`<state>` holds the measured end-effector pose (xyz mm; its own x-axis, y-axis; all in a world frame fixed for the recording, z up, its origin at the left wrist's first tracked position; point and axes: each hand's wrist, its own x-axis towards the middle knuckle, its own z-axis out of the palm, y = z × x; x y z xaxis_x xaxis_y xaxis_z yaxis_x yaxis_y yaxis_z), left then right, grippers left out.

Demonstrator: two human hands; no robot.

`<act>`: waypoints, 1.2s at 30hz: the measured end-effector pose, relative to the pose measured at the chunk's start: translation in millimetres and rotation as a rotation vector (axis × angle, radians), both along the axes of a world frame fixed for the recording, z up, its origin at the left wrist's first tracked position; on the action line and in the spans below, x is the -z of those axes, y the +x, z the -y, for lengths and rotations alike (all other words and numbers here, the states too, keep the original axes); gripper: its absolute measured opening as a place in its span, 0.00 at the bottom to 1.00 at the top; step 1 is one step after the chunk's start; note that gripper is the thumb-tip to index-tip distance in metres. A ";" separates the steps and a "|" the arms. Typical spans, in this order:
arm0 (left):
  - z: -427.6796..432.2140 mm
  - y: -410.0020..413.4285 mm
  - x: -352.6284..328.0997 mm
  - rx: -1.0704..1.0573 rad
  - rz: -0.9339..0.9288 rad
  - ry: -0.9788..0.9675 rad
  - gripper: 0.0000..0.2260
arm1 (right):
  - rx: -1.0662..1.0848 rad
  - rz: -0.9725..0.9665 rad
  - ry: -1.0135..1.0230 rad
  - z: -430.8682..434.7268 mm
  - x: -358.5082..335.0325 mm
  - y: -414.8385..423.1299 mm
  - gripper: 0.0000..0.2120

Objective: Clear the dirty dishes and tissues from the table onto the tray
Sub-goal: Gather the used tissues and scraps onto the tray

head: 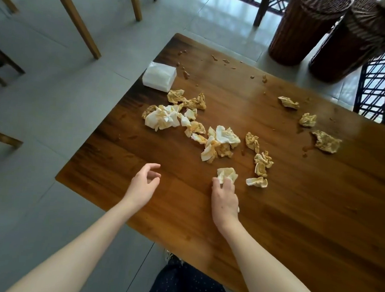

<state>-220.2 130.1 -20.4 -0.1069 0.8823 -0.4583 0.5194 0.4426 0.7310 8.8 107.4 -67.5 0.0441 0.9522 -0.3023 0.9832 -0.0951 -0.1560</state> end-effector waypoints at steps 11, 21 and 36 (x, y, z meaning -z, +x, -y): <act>-19.0 51.0 -13.7 0.138 -0.018 0.029 0.15 | 0.028 -0.164 0.129 -1.6 -31.9 40.3 0.32; -35.5 137.0 -22.9 0.350 0.021 0.066 0.15 | 0.248 -0.291 0.321 17.6 -68.4 111.5 0.18; -114.0 293.7 -30.7 0.588 0.014 0.191 0.15 | 0.532 -0.334 0.416 -2.9 -68.2 227.2 0.17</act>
<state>73.5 244.1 10.4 0.4271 0.8584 -0.2840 0.6266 -0.0545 0.7775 236.0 110.3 0.6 0.4992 0.8665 -0.0004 0.7149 -0.4121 -0.5649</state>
